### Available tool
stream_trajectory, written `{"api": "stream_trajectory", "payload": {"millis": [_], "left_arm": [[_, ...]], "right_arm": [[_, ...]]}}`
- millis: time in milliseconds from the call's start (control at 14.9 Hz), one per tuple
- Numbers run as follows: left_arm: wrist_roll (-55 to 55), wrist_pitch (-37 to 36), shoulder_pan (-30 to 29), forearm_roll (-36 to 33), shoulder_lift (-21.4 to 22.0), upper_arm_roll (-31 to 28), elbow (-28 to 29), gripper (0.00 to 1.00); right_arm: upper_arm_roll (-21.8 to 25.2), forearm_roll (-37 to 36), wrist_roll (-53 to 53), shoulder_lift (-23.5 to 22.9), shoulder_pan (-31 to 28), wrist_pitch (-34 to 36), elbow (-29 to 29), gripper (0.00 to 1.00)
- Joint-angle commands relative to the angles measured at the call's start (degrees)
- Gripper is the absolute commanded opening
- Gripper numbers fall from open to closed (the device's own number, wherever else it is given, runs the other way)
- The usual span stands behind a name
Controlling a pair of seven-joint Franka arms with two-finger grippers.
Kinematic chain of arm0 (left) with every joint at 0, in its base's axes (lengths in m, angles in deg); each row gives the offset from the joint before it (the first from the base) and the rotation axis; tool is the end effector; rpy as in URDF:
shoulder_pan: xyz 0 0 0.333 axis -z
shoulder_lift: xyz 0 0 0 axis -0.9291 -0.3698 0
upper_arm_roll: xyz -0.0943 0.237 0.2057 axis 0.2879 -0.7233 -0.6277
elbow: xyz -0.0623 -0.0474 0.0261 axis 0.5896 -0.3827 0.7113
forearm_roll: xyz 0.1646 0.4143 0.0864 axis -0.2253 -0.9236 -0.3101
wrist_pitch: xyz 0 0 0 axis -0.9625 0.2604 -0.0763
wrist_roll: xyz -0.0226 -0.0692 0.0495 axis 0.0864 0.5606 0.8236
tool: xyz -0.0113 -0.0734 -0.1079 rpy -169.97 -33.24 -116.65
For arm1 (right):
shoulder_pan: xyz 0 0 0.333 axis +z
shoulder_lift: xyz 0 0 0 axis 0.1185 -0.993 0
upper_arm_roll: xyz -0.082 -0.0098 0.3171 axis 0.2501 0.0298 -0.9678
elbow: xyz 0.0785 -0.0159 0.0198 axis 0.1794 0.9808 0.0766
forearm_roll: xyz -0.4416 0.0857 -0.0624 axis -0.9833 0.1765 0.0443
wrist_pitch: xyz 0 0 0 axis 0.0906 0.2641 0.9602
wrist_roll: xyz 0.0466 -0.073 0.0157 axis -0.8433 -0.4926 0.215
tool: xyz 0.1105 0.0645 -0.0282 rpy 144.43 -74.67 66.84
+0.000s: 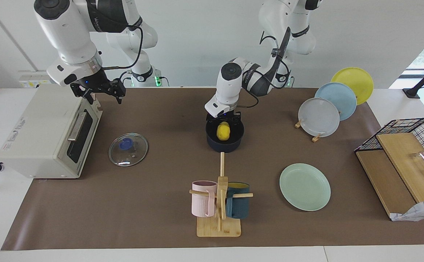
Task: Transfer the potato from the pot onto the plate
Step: 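Close the left gripper on the yellow potato inside the saucepan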
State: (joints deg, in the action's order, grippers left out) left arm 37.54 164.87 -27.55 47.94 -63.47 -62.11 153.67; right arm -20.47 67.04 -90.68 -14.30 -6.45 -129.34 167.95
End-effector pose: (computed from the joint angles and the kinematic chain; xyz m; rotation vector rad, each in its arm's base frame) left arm 0.4487 -0.4482 0.2860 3.0846 -0.3152 -0.1022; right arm 0.6053 0.0271 0.5718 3.0878 0.0280 -0.1599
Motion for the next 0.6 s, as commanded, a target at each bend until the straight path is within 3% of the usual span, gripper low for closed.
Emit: {"api": "stream_trajectory", "payload": {"millis": [0,535], "left_arm": [[0.6,0.9,2.1,-0.1,0.3,-1.1,1.4,1.0],[0.4,1.1,1.5,-0.1,0.1,-1.2,1.6,1.0]], "right_arm": [[-0.1,1.1,-1.2,0.2,0.2,-0.4,0.2,1.0],[0.0,1.3,-1.2,0.5,-0.1,0.5,-0.8,1.0]]}}
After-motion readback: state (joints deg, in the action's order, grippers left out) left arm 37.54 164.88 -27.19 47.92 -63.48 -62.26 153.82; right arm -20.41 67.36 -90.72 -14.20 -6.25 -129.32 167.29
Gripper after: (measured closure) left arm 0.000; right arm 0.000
